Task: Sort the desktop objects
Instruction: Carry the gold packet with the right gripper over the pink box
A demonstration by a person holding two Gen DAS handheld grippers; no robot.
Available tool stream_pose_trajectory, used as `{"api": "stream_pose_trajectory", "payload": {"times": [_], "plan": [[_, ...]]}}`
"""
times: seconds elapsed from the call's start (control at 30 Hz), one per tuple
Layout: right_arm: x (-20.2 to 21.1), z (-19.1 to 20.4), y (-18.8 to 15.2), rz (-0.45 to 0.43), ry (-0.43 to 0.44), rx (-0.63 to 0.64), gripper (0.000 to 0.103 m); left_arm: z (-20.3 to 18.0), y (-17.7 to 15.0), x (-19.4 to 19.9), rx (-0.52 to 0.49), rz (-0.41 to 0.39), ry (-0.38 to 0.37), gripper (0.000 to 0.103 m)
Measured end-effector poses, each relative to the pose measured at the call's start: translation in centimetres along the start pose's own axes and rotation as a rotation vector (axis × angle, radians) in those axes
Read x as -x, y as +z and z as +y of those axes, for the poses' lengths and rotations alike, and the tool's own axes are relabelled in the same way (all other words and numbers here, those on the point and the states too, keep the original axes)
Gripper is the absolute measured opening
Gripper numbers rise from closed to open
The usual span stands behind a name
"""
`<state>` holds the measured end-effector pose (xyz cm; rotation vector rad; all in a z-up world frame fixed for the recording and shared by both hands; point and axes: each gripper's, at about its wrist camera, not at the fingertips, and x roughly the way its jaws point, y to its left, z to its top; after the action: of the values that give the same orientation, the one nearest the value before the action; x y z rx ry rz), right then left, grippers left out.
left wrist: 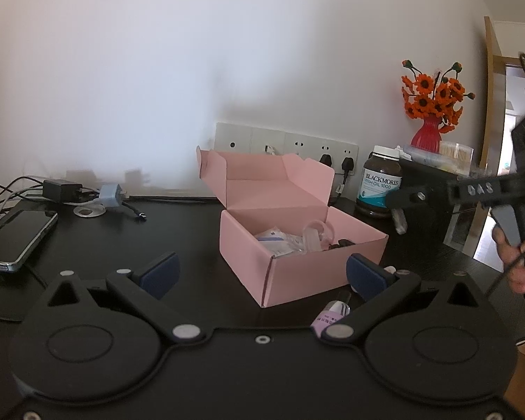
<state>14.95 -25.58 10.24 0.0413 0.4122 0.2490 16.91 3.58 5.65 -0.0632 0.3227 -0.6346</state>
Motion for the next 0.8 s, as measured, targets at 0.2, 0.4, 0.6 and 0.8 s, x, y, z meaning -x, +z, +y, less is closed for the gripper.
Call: {"api": "stream_pose_trajectory", "payload": {"times": [0.2, 0.4, 0.6, 0.8], "plan": [[-3.9, 1.2, 2.7, 0.058, 0.063, -0.011, 0.045, -0.3, 0.0, 0.1, -0.016, -0.006, 0.000, 0.103], [-9.0, 2.5, 3.7, 0.129, 0.054, -0.038, 0.045, -0.2, 0.0, 0.1, -0.011, -0.007, 0.000, 0.103], [-12.1, 2.8, 3.4, 0.157, 0.028, -0.096, 0.045, -0.2, 0.0, 0.1, -0.011, -0.005, 0.007, 0.103], [-13.8, 2.8, 3.2, 0.167, 0.009, -0.126, 0.045, 0.3, 0.1, 0.0, 0.018, -0.002, 0.028, 0.103]]}}
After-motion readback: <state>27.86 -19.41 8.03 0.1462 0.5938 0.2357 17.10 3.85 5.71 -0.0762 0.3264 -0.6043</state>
